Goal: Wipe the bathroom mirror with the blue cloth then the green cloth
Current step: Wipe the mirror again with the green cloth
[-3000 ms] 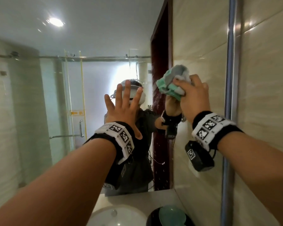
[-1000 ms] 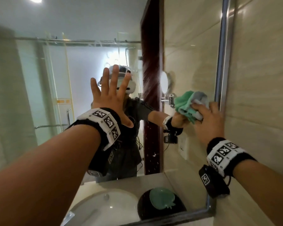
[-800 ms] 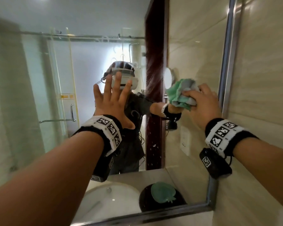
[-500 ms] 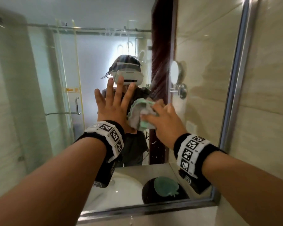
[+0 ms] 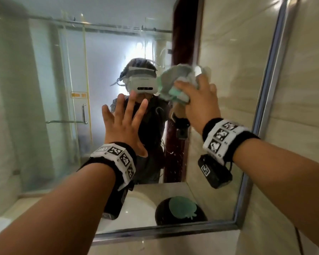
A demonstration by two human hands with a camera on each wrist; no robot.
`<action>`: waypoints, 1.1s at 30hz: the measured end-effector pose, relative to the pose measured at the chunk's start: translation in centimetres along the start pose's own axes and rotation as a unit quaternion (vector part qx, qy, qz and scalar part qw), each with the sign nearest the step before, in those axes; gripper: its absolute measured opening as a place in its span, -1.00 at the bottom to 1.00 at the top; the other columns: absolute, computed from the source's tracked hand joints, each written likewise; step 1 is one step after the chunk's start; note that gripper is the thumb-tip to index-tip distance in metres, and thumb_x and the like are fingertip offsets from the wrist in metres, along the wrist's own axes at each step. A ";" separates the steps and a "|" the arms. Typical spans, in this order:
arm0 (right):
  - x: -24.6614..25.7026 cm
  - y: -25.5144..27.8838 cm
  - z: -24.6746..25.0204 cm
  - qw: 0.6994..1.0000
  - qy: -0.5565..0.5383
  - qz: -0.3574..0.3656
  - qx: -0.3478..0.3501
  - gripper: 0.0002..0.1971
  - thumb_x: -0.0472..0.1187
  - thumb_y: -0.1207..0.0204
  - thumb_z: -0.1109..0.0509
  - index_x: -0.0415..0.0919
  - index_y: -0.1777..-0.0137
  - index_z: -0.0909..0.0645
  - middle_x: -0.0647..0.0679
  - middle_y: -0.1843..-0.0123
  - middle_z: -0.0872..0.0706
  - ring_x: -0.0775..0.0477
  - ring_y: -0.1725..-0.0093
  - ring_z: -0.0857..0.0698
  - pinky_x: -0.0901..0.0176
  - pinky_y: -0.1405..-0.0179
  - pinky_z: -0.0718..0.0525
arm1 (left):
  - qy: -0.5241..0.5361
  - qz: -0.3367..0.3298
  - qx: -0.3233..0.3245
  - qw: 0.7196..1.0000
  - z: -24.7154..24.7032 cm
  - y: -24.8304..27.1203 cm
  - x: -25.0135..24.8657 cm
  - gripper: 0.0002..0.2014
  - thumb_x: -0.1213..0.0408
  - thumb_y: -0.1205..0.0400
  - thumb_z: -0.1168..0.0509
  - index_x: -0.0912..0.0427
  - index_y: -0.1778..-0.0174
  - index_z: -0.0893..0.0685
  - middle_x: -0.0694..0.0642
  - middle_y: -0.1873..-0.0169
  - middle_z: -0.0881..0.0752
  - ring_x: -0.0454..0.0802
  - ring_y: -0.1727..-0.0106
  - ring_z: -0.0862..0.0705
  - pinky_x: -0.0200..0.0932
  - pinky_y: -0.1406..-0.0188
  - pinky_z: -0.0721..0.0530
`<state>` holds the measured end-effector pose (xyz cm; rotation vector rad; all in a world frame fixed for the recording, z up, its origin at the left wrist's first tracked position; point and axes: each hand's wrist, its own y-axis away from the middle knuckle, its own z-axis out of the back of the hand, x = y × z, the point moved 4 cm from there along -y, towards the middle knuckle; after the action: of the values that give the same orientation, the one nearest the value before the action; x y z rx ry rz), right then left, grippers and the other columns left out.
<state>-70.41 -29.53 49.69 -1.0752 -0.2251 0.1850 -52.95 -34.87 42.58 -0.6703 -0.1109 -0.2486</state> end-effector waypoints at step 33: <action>-6.7 9.3 -2.7 0.999 0.004 0.026 0.021 -0.52 -0.39 -0.37 -0.46 0.07 -0.24 -0.65 -0.19 -0.19 -0.53 -0.34 -0.01 -0.51 -0.03 -0.02 -0.51 | 0.044 0.049 0.046 0.997 -5.5 4.4 -4.2 0.48 -0.40 -0.18 -0.47 0.00 -0.43 0.71 0.25 -0.42 0.69 0.40 -0.51 0.53 0.55 -0.34 0.33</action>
<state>-76.44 -29.23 39.56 -1.0398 -0.1865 0.2313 -55.69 -34.21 34.95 -0.5706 -0.0056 -0.1768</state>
